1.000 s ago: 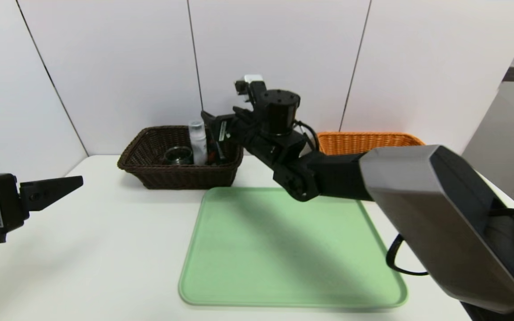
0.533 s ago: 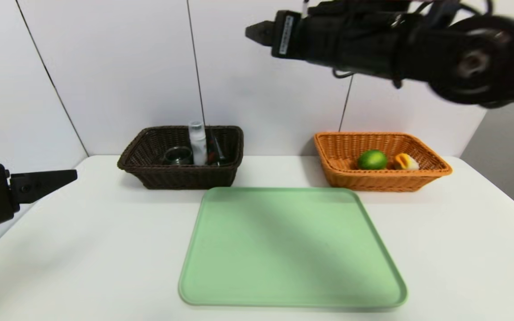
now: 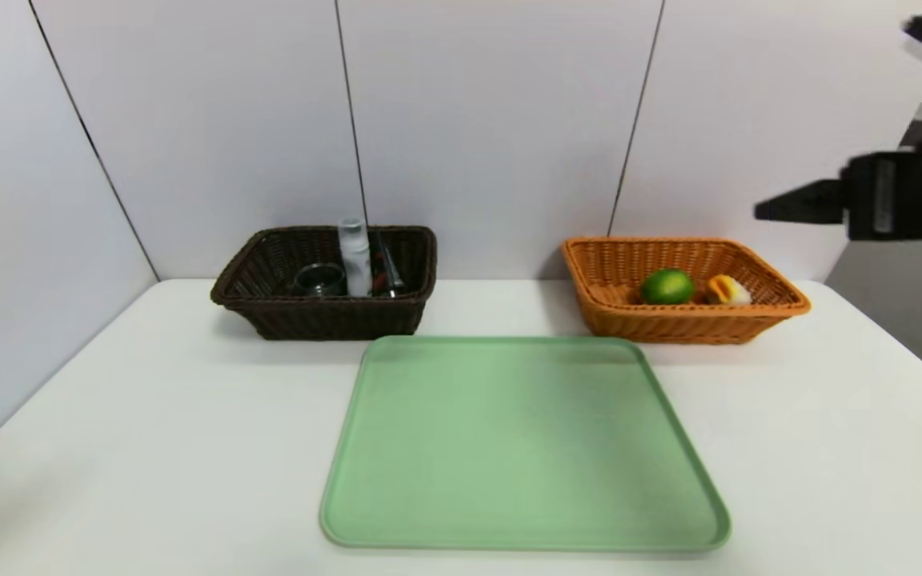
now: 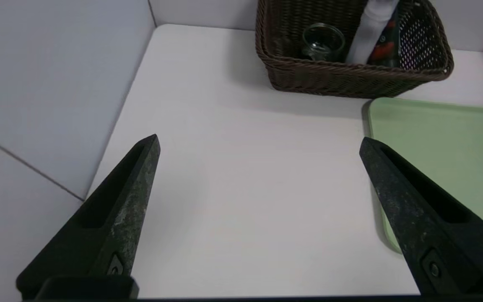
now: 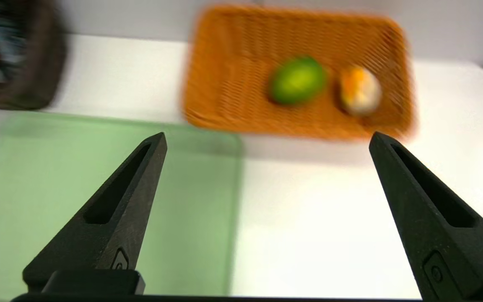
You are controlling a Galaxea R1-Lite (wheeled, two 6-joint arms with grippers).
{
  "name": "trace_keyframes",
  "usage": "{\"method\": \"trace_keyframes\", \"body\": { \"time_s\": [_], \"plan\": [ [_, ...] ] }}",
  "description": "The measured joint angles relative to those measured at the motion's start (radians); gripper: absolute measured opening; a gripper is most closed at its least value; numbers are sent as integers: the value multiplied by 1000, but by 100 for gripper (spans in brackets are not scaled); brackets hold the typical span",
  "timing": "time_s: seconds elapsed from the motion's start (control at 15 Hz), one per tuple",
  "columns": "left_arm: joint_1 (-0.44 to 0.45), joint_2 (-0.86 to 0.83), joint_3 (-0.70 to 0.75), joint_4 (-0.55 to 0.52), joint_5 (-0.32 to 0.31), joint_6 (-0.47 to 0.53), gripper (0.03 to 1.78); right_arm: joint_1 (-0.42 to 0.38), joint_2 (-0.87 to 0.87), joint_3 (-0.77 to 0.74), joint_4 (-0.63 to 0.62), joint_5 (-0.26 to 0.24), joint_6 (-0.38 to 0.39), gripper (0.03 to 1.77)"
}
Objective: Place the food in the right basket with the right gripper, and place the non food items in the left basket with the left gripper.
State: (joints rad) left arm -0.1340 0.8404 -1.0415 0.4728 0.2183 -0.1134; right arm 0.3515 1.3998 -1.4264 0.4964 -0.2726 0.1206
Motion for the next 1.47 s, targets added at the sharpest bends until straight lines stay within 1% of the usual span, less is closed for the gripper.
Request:
{"method": "trace_keyframes", "body": {
  "time_s": [0.13,0.27,0.47,0.67,0.93,1.07,1.13,1.2,1.27,1.33,1.47],
  "plan": [
    [53,-75,29,3,-2,5,169,-122,-164,197,0,2,-1,168],
    [78,-172,73,3,0,5,169,-224,-334,374,-15,6,-3,168],
    [95,-344,162,4,3,5,169,-305,-586,576,-32,12,-8,169],
    [107,-521,276,3,-4,13,169,-334,-831,706,-38,14,-19,169],
    [128,-710,450,-5,-82,81,169,-344,-1121,835,-38,24,-50,169],
    [130,-779,518,-12,-94,115,169,-346,-1246,883,-38,60,-79,169],
    [130,-800,543,-32,-95,117,169,-347,-1296,911,-43,82,-116,169],
    [130,-814,567,-68,-96,119,169,-347,-1334,941,-70,99,-167,169],
    [132,-824,600,-109,-96,121,169,-347,-1358,966,-134,117,-195,169],
    [131,-830,633,-156,-95,122,169,-347,-1374,1007,-196,142,-206,169],
    [131,-838,706,-262,-97,132,169,-347,-1393,1117,-364,195,-226,170]
  ]
}}
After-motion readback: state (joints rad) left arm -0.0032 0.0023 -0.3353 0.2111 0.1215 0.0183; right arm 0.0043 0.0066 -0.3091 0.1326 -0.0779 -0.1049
